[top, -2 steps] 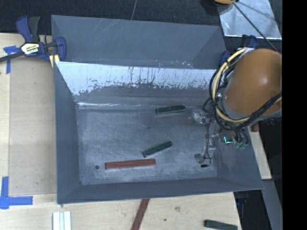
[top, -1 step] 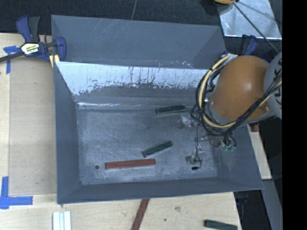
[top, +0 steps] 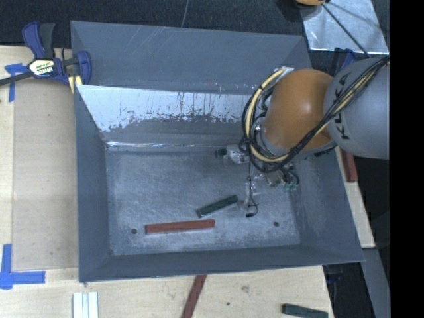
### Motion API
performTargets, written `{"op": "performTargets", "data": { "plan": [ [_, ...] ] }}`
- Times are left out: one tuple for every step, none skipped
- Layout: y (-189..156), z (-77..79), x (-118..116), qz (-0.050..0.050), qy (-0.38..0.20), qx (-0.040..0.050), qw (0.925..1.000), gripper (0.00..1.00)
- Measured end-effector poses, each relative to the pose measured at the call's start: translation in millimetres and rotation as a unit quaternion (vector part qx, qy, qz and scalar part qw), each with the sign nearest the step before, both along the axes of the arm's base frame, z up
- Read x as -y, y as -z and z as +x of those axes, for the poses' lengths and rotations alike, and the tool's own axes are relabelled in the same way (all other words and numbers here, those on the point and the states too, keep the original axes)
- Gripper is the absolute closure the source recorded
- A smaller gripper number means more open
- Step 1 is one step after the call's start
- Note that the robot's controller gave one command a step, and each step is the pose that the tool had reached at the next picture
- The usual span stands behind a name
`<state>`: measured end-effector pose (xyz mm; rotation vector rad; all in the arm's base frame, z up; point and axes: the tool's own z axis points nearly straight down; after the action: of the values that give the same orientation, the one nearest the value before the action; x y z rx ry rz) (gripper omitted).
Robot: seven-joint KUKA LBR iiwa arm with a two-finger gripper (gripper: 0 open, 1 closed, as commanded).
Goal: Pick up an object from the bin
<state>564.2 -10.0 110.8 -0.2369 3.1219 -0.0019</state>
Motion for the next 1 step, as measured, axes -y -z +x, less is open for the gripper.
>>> {"op": "performTargets", "data": {
  "plan": [
    [24.6,-73.0,-1.0,0.001,0.193,-0.0047,0.9812,1.0]
  ]
}}
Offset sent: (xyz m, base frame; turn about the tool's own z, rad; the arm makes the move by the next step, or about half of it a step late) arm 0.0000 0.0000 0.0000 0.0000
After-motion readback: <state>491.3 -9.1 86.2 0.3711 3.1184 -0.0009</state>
